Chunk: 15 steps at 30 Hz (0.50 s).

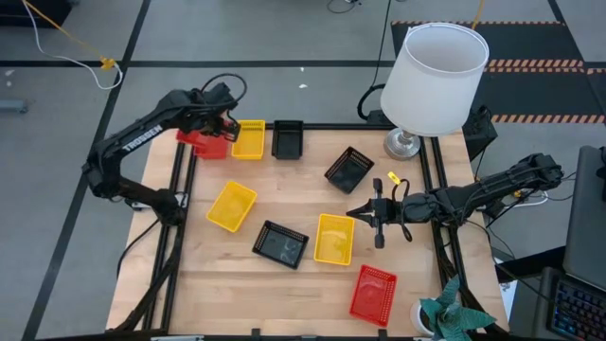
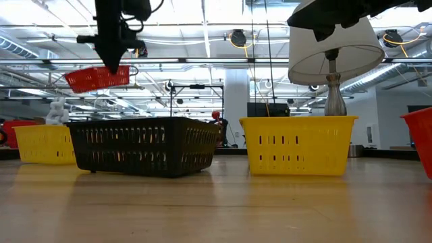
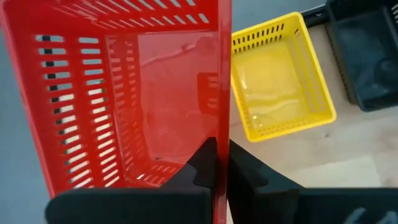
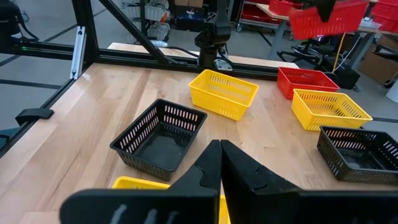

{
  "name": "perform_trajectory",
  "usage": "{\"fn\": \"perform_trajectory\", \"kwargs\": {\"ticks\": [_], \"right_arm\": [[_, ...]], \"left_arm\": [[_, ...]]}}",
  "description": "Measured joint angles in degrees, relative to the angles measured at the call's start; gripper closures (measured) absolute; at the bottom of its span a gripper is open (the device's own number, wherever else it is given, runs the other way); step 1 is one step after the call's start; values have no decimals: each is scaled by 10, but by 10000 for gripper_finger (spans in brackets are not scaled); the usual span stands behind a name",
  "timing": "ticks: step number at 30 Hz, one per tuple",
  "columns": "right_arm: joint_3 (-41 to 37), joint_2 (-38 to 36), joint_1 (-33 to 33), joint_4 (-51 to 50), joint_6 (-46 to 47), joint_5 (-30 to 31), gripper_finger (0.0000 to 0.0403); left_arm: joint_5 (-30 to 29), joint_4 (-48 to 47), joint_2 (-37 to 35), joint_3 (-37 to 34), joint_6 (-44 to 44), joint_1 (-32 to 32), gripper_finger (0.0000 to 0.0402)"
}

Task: Stack baskets by color
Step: Stack the bottom left red bin on top of the top red bin

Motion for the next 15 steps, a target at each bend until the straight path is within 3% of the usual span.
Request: {"fn": "perform_trajectory", "kwargs": {"ticks": [7,15], "right_arm": [[0,0,0,0,0,0,403],[0,0,0,0,0,0,403]], "left_arm": [[1,118,0,-78,5,16,394],[1,138,26,-109,-9,46,387]]}}
